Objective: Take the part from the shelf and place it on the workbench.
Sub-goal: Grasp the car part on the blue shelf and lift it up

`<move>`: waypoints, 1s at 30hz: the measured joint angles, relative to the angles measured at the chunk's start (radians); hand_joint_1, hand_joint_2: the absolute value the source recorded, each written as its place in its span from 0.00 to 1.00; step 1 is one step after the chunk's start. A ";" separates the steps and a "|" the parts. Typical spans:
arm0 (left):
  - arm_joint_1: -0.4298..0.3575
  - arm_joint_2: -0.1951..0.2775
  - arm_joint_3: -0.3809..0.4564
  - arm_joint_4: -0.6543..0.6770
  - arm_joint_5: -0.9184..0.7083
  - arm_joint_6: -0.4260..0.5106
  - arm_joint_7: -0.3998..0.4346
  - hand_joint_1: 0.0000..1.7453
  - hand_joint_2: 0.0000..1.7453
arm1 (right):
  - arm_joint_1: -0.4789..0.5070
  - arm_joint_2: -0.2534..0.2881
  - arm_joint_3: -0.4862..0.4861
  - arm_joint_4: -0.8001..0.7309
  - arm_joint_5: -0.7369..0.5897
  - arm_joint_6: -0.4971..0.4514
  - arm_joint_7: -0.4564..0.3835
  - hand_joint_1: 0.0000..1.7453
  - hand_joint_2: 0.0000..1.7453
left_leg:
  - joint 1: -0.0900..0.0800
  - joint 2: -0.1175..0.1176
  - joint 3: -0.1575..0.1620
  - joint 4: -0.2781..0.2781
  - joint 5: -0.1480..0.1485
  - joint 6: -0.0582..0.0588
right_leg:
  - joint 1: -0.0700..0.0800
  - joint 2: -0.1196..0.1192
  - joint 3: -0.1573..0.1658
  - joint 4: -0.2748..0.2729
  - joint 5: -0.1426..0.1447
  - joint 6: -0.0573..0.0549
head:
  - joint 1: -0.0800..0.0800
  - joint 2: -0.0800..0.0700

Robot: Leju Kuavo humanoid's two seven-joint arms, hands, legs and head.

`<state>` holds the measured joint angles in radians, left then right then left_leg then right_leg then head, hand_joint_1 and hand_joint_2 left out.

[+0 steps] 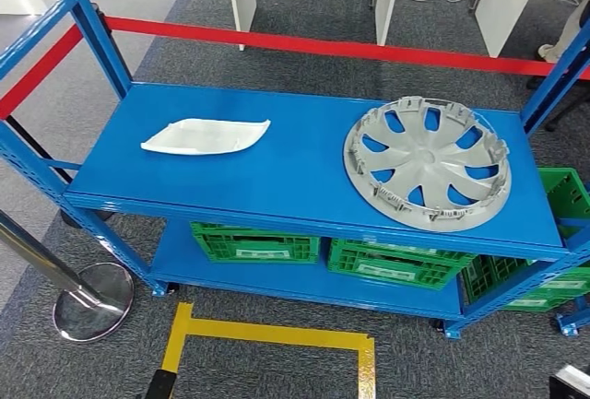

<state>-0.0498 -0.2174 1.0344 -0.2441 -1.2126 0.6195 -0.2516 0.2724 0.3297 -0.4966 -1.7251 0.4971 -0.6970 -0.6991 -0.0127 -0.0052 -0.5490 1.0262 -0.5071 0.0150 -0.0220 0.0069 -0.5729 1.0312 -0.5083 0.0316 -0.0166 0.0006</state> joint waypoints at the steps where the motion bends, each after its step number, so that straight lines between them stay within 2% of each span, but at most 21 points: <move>1: -0.001 0.000 0.001 0.001 -0.002 -0.001 -0.004 0.00 0.00 | 0.000 0.002 0.007 -0.011 0.012 0.000 0.000 0.00 0.00 | 0.000 0.000 0.000 0.000 0.000 0.000 | 0.000 0.000 0.000 0.000 0.000 0.000 | 0.000 0.000; 5: -0.004 0.000 0.001 0.002 0.004 -0.011 -0.031 0.00 0.00 | -0.001 0.005 0.054 -0.023 0.070 0.000 0.000 0.00 0.00 | 0.000 0.000 0.000 0.000 0.000 0.000 | 0.000 0.000 0.000 0.000 0.000 0.000 | 0.000 0.000; 10: -0.009 -0.001 0.026 0.002 0.067 -0.036 -0.116 0.00 0.00 | -0.018 -0.005 0.113 0.009 0.081 0.005 0.008 0.00 0.00 | 0.000 0.000 0.000 0.000 0.000 0.000 | 0.000 0.000 0.000 0.000 0.000 0.000 | 0.000 0.000; 13: -0.012 -0.001 0.045 0.002 0.090 -0.050 -0.147 0.00 0.00 | -0.035 -0.034 0.143 0.057 0.072 0.014 0.029 0.00 0.00 | 0.000 0.000 0.000 0.000 0.000 0.000 | 0.000 0.000 0.000 0.000 0.000 0.000 | 0.000 0.000; 19: -0.015 0.001 0.063 0.002 0.094 -0.099 -0.159 0.00 0.00 | -0.070 -0.108 0.205 0.139 0.061 0.025 0.090 0.00 0.00 | 0.000 0.000 0.000 0.000 0.000 0.000 | 0.000 0.000 0.000 0.000 0.000 0.000 | 0.000 0.000; 25: -0.016 0.002 0.069 0.003 0.093 -0.107 -0.162 0.00 0.00 | -0.084 -0.146 0.238 0.173 0.061 0.036 0.113 0.00 0.00 | 0.000 0.000 0.000 0.000 0.000 0.000 | 0.000 -0.001 0.000 0.000 0.000 0.000 | 0.000 0.000; 30: -0.019 0.003 0.069 0.004 0.080 -0.122 -0.162 0.00 0.00 | -0.109 -0.191 0.296 0.207 0.114 0.051 0.185 0.00 0.00 | 0.000 0.000 0.000 0.000 0.000 0.000 | 0.000 0.000 0.000 0.000 0.000 0.000 | 0.000 0.000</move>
<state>-0.0691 -0.2145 1.1036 -0.2405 -1.1326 0.4976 -0.4135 0.1637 0.1385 -0.2010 -1.5183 0.6110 -0.6461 -0.5140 -0.0124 -0.0054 -0.5488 1.0263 -0.5070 0.0149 -0.0216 0.0066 -0.5726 1.0312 -0.5082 0.0316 -0.0168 0.0006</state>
